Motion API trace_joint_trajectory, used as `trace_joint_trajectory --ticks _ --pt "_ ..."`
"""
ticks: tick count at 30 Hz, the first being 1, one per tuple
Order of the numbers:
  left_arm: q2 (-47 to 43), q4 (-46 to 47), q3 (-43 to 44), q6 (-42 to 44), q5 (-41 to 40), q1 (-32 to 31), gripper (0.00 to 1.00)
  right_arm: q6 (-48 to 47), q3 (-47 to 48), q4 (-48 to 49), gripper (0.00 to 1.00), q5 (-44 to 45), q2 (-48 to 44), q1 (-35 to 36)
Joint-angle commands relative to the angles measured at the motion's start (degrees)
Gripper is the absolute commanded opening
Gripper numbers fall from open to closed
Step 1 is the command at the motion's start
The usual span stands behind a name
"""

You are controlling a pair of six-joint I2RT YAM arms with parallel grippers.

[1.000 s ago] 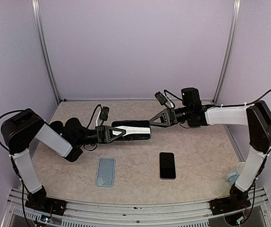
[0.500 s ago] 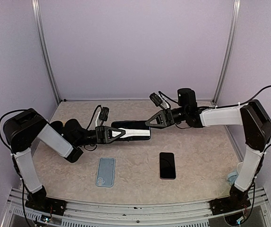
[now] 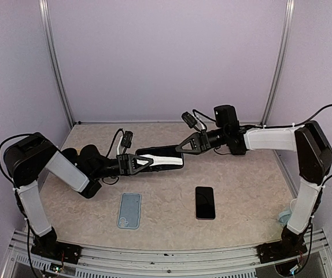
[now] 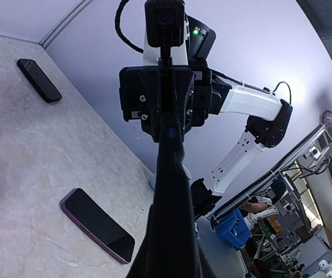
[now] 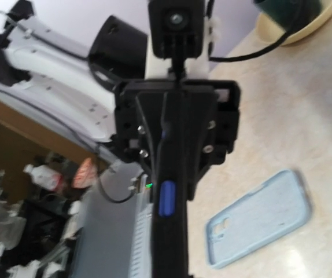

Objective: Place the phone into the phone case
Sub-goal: Press the top right corner of the phone case, then press the corner of the phone case at the bottom right corner of the phone case.

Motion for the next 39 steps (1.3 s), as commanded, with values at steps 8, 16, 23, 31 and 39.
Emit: trace_joint_trajectory --ticks 8,16,23,31,39 --pt "-3.24 -6.1 1.04 4.74 -3.45 -0.02 0.0 -13.05 4.67 -15.82 0.17 11.38 -2.94 0.87" --pt "-6.13 -6.18 -0.11 5.54 -6.09 0.38 0.0 -11.93 0.75 -12.43 0.55 8.06 -4.19 0.91" --pt "-7.15 -1.07 -0.92 2.87 -5.06 0.47 0.0 -11.04 -1.87 -9.94 0.6 9.24 -4.27 0.93" --pt "-7.56 0.28 -1.14 2.26 -4.91 0.55 0.0 -8.06 -3.92 -4.02 0.56 5.23 -4.05 1.95" --pt "-6.91 0.76 -1.14 1.9 -4.8 0.55 0.0 -5.78 -3.64 -1.39 0.27 3.35 -3.05 2.73"
